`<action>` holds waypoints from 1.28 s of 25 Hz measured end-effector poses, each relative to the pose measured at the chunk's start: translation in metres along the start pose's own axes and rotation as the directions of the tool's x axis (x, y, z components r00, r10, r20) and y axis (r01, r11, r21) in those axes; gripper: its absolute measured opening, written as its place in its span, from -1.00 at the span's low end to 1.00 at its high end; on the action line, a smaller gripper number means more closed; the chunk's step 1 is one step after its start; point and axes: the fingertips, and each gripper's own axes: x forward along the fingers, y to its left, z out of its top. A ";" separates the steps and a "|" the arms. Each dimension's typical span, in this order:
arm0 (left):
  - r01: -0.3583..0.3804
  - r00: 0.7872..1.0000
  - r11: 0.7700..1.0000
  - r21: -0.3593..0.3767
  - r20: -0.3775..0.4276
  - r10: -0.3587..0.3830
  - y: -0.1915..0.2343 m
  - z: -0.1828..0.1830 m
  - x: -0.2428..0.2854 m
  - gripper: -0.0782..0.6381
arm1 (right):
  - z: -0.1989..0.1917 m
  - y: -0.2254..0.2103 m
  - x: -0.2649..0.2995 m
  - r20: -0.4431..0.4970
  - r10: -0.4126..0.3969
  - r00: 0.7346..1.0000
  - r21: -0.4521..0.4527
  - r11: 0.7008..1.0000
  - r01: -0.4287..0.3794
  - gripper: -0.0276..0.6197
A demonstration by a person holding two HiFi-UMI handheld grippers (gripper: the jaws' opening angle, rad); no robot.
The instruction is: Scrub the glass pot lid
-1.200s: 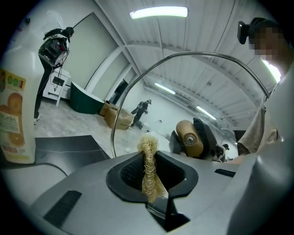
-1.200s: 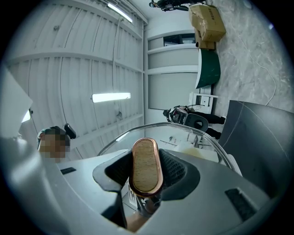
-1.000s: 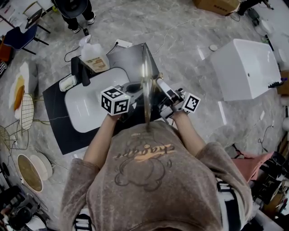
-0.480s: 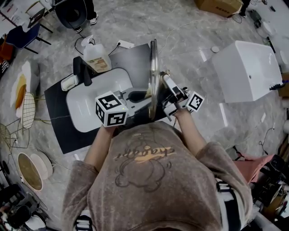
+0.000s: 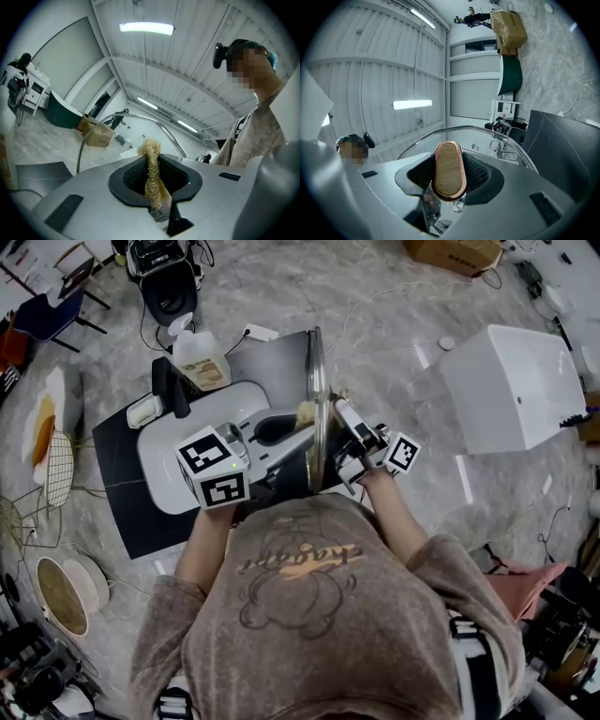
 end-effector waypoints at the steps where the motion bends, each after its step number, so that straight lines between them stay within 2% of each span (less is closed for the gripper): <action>1: -0.005 1.000 1.000 0.004 0.013 0.005 0.002 0.005 -0.001 -0.60 | -0.002 -0.001 0.000 -0.002 -0.002 1.000 0.003 1.000 0.002 -0.36; 8: -0.054 0.995 0.998 0.041 0.083 0.050 0.022 0.036 0.002 -0.60 | -0.007 -0.002 -0.001 -0.022 0.002 1.000 0.022 1.000 -0.002 -0.36; 20: -0.138 0.985 0.988 0.066 0.117 0.130 0.064 0.044 0.010 -0.60 | -0.017 0.007 -0.002 -0.055 0.026 0.998 0.027 0.999 -0.025 -0.36; 25: -0.199 0.977 0.976 0.088 0.090 0.191 0.082 0.036 0.013 -0.60 | -0.024 0.014 -0.004 -0.077 0.034 0.996 0.035 0.999 -0.032 -0.36; 32: -0.248 0.969 0.960 0.133 0.026 0.247 0.113 0.016 0.016 -0.60 | -0.025 0.021 0.005 -0.090 0.068 0.994 0.051 0.997 -0.063 -0.36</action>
